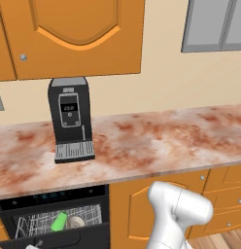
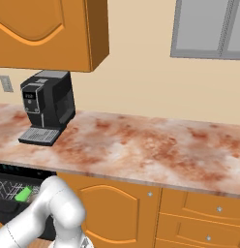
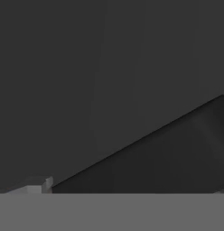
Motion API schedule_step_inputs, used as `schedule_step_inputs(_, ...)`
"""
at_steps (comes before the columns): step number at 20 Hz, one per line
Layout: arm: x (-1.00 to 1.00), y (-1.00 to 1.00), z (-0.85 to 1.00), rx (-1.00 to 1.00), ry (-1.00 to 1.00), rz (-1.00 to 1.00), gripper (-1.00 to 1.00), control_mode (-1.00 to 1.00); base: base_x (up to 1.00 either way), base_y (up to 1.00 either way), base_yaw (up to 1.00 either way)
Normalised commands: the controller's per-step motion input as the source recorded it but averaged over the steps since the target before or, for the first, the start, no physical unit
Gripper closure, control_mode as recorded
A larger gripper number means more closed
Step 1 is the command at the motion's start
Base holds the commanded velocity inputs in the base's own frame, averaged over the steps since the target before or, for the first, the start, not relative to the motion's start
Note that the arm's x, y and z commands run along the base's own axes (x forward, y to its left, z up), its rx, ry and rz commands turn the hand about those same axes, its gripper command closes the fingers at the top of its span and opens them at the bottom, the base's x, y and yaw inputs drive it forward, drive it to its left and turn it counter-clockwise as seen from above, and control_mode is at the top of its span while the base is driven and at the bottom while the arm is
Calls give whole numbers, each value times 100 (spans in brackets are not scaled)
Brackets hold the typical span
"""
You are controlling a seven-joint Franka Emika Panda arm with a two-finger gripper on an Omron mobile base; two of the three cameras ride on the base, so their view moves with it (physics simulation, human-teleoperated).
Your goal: Pick up the cup and bowl from the counter, place them in the dishwasher, and close the dishwasher door.
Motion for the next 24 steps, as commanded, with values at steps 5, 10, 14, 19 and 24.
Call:
schedule_step_inputs(5,59,-78,-81,-45,-18,0,-100,-100,0,0,0)
schedule_step_inputs(10,68,-86,-74,-48,-17,0,-100,-100,0,0,0)
schedule_step_inputs(14,76,-100,-64,-34,-20,1,-100,-100,0,0,0)
schedule_step_inputs(19,83,-100,-64,-12,-18,3,-100,-100,0,0,0)
schedule_step_inputs(24,82,-100,-66,-3,-16,5,-100,-100,0,0,0)
